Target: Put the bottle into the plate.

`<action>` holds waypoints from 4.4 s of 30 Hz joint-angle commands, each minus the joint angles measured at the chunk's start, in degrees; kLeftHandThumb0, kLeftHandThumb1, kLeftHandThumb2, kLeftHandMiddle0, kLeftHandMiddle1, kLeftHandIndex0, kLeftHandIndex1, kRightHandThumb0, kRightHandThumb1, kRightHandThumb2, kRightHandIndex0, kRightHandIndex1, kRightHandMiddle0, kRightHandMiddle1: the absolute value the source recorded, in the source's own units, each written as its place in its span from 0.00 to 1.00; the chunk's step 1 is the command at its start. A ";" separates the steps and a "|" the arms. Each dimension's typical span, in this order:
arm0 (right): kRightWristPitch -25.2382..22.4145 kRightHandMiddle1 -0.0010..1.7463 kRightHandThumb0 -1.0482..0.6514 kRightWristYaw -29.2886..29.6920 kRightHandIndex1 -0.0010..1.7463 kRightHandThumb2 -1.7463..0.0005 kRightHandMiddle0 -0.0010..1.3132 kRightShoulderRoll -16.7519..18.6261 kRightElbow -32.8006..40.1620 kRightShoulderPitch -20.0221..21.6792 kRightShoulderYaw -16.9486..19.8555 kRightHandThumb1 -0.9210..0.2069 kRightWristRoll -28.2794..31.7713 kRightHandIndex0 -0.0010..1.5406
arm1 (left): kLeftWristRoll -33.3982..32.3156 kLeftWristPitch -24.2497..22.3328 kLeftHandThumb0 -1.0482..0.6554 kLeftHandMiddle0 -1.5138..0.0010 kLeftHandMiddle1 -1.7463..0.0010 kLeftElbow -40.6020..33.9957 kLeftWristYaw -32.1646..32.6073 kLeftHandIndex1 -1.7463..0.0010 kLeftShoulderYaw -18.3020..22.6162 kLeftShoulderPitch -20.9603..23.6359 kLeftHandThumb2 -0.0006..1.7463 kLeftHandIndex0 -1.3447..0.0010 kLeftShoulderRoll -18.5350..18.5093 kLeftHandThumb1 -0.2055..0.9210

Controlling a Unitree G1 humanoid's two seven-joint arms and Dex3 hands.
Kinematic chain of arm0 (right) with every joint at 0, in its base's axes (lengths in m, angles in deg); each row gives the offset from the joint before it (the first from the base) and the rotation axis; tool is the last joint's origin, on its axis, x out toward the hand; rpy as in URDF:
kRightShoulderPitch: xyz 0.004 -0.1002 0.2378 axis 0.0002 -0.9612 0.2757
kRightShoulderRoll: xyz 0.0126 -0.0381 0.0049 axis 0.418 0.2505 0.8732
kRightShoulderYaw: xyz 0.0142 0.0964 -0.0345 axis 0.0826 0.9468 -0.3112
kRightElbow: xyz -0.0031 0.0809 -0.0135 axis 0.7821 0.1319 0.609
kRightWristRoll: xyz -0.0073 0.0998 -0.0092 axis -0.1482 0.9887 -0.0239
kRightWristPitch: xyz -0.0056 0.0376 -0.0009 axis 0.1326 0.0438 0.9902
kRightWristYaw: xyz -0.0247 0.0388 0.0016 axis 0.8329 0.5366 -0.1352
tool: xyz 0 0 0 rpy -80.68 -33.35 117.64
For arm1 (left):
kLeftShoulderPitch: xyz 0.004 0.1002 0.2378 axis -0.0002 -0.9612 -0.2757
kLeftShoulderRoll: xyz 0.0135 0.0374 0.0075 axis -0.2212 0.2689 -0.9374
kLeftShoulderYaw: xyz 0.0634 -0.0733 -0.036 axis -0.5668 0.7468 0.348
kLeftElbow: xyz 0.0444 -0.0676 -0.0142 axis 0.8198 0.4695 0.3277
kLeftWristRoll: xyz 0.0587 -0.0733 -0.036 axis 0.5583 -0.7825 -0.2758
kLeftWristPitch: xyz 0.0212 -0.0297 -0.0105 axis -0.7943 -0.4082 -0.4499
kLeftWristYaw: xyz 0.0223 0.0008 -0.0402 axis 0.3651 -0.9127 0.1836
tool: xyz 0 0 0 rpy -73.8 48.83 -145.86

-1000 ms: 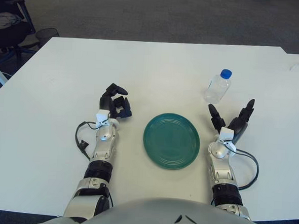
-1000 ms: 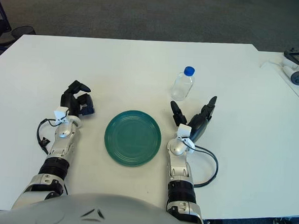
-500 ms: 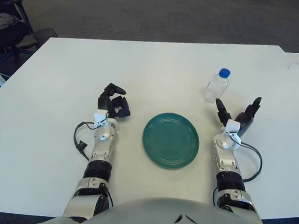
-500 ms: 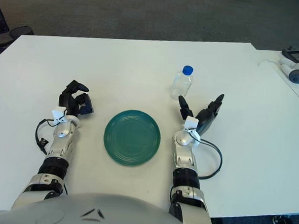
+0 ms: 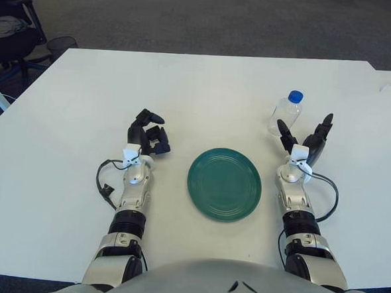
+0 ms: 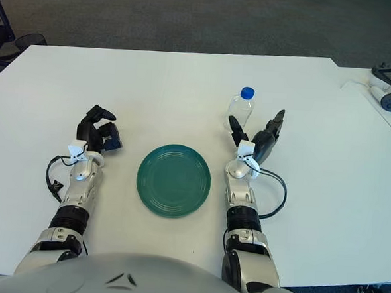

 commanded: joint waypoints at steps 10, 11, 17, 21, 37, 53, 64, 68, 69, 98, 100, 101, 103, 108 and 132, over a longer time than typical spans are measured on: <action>-3.25 0.00 0.02 -2.71 0.00 0.95 0.00 -0.07 3.85 1.14 -0.52 0.02 0.31 0.00 | 0.46 1.05 0.27 0.15 0.00 0.41 0.39 0.00 0.06 -0.44 0.93 0.39 -0.32 0.24; -3.50 0.00 0.02 -2.72 0.00 0.95 0.00 0.05 4.07 1.21 -0.61 0.02 0.23 0.00 | 0.42 1.14 0.27 0.15 0.00 0.52 0.33 0.00 0.08 -0.42 0.93 0.39 -0.33 0.24; -4.50 0.00 0.02 -2.61 0.00 0.95 0.00 0.50 5.53 0.91 -1.18 0.01 -0.03 0.00 | 0.01 1.47 0.27 0.15 0.00 0.74 -0.16 0.00 0.07 -0.35 0.93 0.39 -0.31 0.24; -4.79 0.00 0.02 -2.57 0.00 0.94 0.00 0.55 5.93 0.81 -1.38 0.00 -0.03 0.00 | -0.34 1.35 0.27 0.15 0.00 0.88 -0.46 0.00 0.09 -0.23 0.93 0.38 -0.33 0.24; -5.10 0.00 0.02 -3.59 0.01 0.91 0.00 0.16 5.60 1.83 -1.94 0.00 -0.10 0.01 | -1.01 0.75 0.28 0.14 0.00 0.04 -0.60 0.00 0.40 -0.79 0.92 0.40 -0.04 0.25; -4.54 0.00 0.02 -7.70 0.00 0.93 0.00 -1.49 1.69 4.80 -2.38 0.03 0.92 0.00 | 1.01 1.98 0.28 0.15 0.00 1.02 1.41 0.00 0.26 -0.61 0.91 0.41 -0.11 0.27; -3.33 0.00 0.00 -9.38 0.00 0.93 0.00 -2.73 -4.85 9.02 -2.52 0.03 1.19 0.01 | -3.09 1.00 0.30 0.16 0.00 0.12 -2.51 0.00 0.64 -0.91 0.88 0.43 0.13 0.30; -3.15 0.00 0.00 -9.49 0.00 0.93 0.00 -3.54 -10.29 12.94 -2.39 0.01 1.39 0.00 | -3.68 1.32 0.30 0.16 0.00 0.22 -3.19 0.00 0.68 -1.16 0.87 0.45 0.05 0.32; -3.02 0.00 0.00 -9.38 0.00 0.93 0.00 -3.69 -11.59 13.80 -2.36 0.01 1.40 0.00 | -3.75 1.36 0.30 0.16 0.00 0.24 -3.29 0.00 0.68 -1.17 0.86 0.45 0.02 0.32; -2.14 0.00 0.00 -8.37 0.00 0.91 0.00 -4.62 -24.82 20.40 -2.35 0.00 2.73 0.00 | -2.55 2.06 0.31 0.17 0.00 -0.37 -2.05 0.00 0.82 -1.52 0.85 0.47 0.07 0.34; -1.95 0.00 0.00 -8.31 0.00 0.90 0.00 -4.66 -25.09 20.49 -2.42 0.00 2.84 0.00 | -2.30 2.11 0.31 0.17 0.00 -0.47 -1.85 0.00 0.79 -1.55 0.85 0.47 0.07 0.34; -1.81 0.00 0.00 -8.29 0.00 0.90 0.00 -4.68 -25.27 20.54 -2.44 0.00 2.88 0.00 | -2.11 2.14 0.31 0.17 0.00 -0.56 -1.69 0.00 0.76 -1.59 0.85 0.47 0.07 0.34; -1.61 0.00 0.00 -8.25 0.00 0.90 0.00 -4.72 -25.55 20.63 -2.49 0.00 2.96 0.00 | -1.83 2.18 0.31 0.16 0.00 -0.70 -1.46 0.00 0.71 -1.63 0.85 0.46 0.08 0.34; -0.78 0.00 0.00 -8.65 0.00 0.89 0.00 -4.99 -26.71 21.02 -2.42 0.00 3.35 0.00 | -1.03 2.46 0.31 0.16 0.00 -0.07 -0.64 0.00 0.76 -1.34 0.85 0.46 0.07 0.34; 4.59 0.23 0.06 -9.18 0.03 0.93 0.00 -6.04 -32.76 22.70 -2.90 0.00 3.37 0.10 | -0.77 2.34 0.30 0.15 0.00 0.72 -0.51 0.00 0.85 -0.66 0.87 0.45 0.01 0.32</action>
